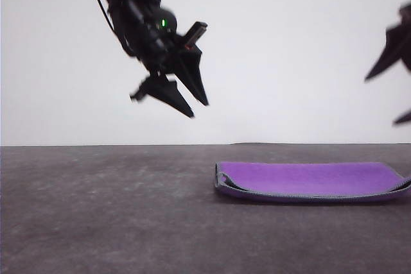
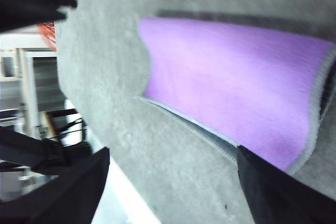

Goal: Fold clothes

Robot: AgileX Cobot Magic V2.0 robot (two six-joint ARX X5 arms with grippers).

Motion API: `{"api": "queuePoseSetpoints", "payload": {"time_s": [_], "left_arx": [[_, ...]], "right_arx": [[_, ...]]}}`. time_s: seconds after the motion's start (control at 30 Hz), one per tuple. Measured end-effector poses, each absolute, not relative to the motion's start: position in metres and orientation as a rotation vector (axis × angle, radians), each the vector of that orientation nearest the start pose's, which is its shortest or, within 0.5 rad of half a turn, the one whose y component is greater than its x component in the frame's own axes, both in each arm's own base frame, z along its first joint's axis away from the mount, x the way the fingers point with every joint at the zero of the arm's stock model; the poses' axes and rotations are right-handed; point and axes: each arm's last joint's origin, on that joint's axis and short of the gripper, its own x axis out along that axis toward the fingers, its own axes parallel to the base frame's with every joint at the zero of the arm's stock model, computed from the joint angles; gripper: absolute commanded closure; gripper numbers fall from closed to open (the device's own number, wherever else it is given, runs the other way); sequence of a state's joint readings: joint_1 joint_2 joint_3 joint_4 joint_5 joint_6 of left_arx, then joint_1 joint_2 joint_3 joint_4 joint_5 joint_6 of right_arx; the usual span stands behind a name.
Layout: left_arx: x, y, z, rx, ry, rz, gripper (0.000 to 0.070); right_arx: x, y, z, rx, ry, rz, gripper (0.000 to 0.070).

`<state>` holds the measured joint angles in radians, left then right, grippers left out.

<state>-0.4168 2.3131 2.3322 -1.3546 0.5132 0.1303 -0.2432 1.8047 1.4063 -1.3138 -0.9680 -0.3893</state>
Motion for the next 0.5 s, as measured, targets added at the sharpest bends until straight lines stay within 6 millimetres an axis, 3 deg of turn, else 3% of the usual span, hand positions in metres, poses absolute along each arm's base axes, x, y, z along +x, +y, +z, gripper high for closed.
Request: {"api": "queuePoseSetpoints", "payload": {"time_s": [0.2, 0.37, 0.5], "left_arx": [[0.418, -0.191, 0.310, 0.249, 1.221, -0.607, 0.0501], [0.420, -0.186, 0.311, 0.338, 1.209, -0.445, 0.0494], [0.419, -0.187, 0.306, 0.336, 1.228, -0.421, 0.0452]], "right_arx": [[0.278, -0.045, 0.300, 0.503, 1.110, 0.757, 0.0218], [0.234, -0.036, 0.348, 0.361, 0.982, 0.699, 0.0217], [0.203, -0.028, 0.372, 0.291, 0.896, 0.664, 0.0218]]}}
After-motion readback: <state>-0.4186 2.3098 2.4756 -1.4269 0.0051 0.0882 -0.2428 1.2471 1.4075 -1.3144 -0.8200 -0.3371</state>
